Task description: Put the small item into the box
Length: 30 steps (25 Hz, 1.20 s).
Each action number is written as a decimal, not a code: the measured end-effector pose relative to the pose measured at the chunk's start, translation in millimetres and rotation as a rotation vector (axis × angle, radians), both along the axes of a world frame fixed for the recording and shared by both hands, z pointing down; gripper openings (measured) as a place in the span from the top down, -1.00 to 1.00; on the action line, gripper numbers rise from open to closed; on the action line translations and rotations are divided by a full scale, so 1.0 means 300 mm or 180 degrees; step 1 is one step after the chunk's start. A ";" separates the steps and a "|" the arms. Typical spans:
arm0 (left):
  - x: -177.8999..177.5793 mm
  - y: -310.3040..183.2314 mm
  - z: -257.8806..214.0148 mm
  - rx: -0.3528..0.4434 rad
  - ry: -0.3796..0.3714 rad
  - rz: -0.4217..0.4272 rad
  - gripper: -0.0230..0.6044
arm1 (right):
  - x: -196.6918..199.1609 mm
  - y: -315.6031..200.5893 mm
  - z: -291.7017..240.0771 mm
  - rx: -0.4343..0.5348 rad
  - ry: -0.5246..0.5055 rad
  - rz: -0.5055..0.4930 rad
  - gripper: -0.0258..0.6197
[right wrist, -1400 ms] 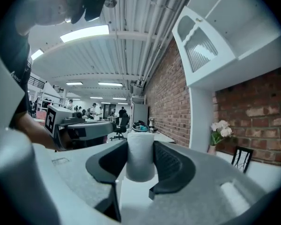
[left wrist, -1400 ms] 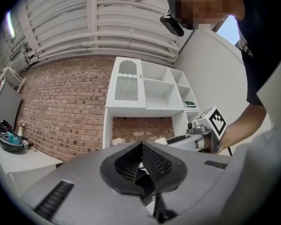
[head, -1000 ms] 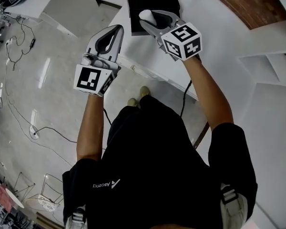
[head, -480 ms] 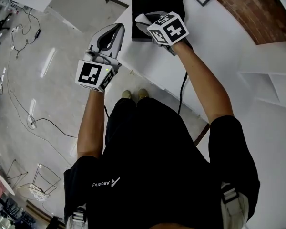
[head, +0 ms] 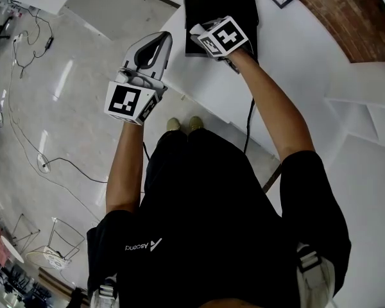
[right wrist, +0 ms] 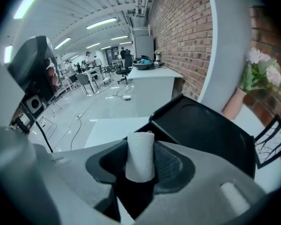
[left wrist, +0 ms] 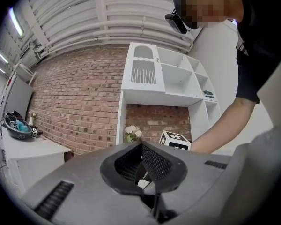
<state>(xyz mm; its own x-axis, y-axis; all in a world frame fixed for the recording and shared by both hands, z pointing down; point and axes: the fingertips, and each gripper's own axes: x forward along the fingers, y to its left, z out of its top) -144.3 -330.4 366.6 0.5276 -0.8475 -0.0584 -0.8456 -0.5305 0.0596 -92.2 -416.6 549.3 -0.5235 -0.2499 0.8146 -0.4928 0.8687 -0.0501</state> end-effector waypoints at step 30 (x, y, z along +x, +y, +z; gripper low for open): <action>-0.058 -0.009 0.025 -0.0083 0.0016 0.0136 0.93 | -0.011 0.005 0.033 -0.0011 -0.0003 -0.0052 0.37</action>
<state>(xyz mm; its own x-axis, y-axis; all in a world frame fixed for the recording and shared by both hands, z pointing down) -161.8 -333.2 374.1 0.5630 -0.8255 -0.0395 -0.8219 -0.5643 0.0781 -95.5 -415.2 559.1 -0.5283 -0.2385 0.8148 -0.4784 0.8765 -0.0536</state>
